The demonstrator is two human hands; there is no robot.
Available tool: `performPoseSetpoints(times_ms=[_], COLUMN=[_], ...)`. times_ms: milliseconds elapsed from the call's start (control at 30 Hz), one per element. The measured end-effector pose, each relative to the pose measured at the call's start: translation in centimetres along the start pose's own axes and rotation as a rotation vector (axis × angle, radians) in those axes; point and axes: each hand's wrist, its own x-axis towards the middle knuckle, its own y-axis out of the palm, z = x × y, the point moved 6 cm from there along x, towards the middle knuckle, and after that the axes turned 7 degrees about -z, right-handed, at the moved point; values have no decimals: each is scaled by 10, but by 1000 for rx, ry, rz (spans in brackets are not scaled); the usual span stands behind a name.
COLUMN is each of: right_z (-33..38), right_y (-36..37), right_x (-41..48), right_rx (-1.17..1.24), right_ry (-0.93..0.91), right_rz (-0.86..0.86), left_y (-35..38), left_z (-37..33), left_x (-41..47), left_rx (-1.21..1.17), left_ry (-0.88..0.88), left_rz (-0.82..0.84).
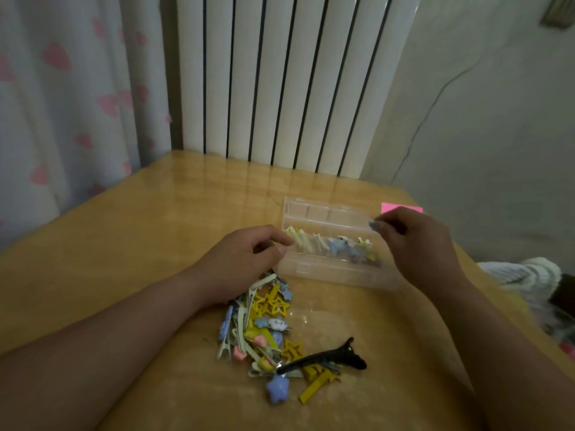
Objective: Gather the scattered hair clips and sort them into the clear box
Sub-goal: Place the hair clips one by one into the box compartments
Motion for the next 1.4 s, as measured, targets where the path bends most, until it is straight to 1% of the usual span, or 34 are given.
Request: performPoseSetpoints(times_ms=[100,300,400,500,767,933,967,1033,1133,1200,1267,1333,1400], right_z=[-28,-43,-46,-48,-38,2,16,46,86,106,116,120,121], right_y=[7,18,24,24,16,1,0,1,13,25,36,44,49], right_x=[4,10,10,10,6,1,-2,-12,-34,-50,-64,-71,-74], right_rx=[-24,-90,-130,-141,-139,-23,20,102,120,75,6,-73,-143], right_ry=[98,128,149,162,142,31,-1,-79,-207,-279,-328,-356,-373], right_rz=[19,54,113,128,82,19,34,119,329,489,598,640,645], left_y=[0,0,0,0,-2,-3,-4,-6,-7,-7,-9,-9,-9], left_z=[1,4,3,3,3,1,1,1,2,2,2,3,3], left_x=[1,2,3,3,2,2,2,2,3,2,3,3,3], left_rx=[3,-9,1,6,15,-23,-31,-45,-67,-78,-87,-90,-88], left_ry=[3,11,17,16,9,-12,-17,-29,-46,-49,-46,-49,-49], left_rz=[-7,-5,-10,-13,-15,-33,-39,-45,-53,-61,-67,-67,-67])
